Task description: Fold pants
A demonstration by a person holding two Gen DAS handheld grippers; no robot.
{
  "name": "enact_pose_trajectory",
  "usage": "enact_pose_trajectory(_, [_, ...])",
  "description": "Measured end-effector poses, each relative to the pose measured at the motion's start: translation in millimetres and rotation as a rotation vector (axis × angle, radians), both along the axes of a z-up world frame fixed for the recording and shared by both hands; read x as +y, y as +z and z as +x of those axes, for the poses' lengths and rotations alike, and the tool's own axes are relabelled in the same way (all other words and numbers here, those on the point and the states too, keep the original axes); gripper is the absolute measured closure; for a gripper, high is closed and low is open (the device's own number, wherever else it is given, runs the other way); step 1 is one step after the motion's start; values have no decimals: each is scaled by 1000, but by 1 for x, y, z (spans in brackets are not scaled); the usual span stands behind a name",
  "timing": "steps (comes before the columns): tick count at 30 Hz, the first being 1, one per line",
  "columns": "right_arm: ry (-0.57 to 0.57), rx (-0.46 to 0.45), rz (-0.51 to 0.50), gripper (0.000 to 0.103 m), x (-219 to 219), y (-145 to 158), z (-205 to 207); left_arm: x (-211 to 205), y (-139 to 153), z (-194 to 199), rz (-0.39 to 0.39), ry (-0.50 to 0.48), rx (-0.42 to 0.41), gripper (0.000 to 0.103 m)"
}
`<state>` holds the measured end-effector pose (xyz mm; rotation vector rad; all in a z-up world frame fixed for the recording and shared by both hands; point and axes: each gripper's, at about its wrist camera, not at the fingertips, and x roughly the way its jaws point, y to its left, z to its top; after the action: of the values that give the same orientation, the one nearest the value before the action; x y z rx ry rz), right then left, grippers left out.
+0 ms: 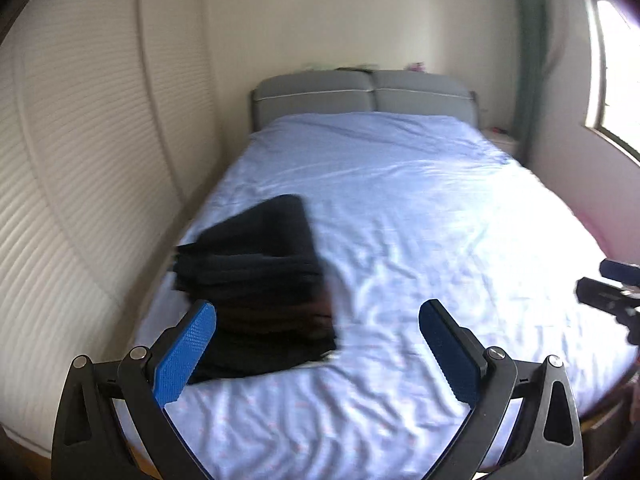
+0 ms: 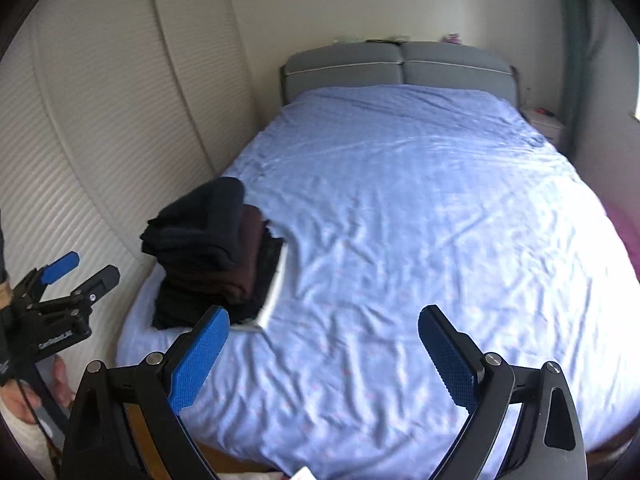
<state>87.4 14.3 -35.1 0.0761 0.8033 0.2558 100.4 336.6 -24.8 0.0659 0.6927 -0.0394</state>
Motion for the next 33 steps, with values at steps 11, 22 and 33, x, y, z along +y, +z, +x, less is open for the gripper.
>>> enact_pose_trajectory(11, [-84, -43, -14, 7, -121, 18, -70, -111, 24, -62, -61, -78, -21, 0])
enact_pose_trajectory(22, [-84, -89, 7, 7, -188, 36, -98, -180, 41, -97, -81, -108, -56, 0])
enact_pose_trajectory(33, [-58, -121, 19, 7, -207, 46, -104, -206, 58, -113, -69, -107, -89, 0])
